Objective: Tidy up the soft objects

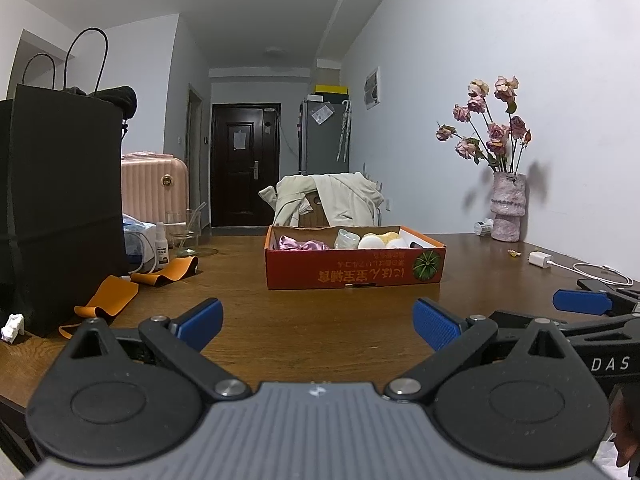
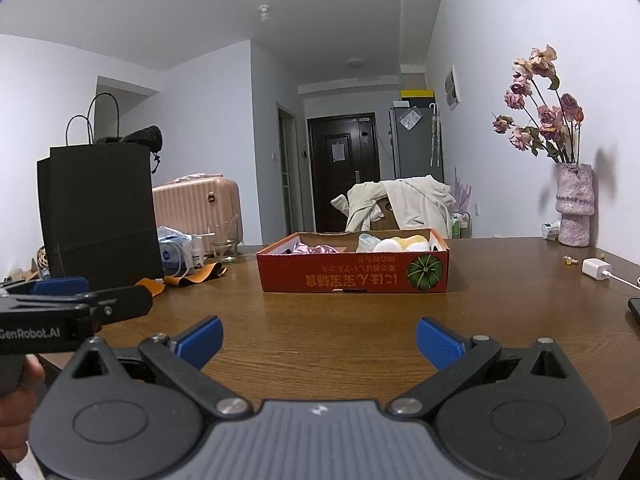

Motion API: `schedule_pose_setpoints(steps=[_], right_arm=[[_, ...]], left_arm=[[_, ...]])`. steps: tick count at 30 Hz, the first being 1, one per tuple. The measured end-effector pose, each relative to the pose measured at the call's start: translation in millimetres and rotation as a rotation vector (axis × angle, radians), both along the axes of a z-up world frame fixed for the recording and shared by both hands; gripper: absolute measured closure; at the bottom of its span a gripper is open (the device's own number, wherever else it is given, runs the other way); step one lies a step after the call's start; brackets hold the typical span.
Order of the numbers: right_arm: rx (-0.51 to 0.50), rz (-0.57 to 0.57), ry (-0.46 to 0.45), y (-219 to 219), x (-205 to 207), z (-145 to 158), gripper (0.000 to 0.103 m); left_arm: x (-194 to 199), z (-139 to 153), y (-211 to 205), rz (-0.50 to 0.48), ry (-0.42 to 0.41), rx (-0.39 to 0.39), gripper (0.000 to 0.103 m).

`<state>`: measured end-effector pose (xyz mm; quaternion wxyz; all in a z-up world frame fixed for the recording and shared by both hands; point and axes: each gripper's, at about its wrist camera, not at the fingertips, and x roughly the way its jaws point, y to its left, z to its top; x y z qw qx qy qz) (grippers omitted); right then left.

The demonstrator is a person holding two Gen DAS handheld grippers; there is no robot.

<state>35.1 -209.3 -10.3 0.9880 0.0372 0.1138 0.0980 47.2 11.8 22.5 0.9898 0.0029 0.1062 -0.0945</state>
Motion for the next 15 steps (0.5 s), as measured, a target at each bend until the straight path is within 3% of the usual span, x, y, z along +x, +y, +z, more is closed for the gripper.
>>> schedule_pose_setpoints(steps=[15], right_arm=[[-0.01, 0.01, -0.012, 3.8, 0.2, 0.8, 0.0]], left_arm=[[-0.3, 0.4, 2.9, -0.015, -0.022, -0.029, 0.0]])
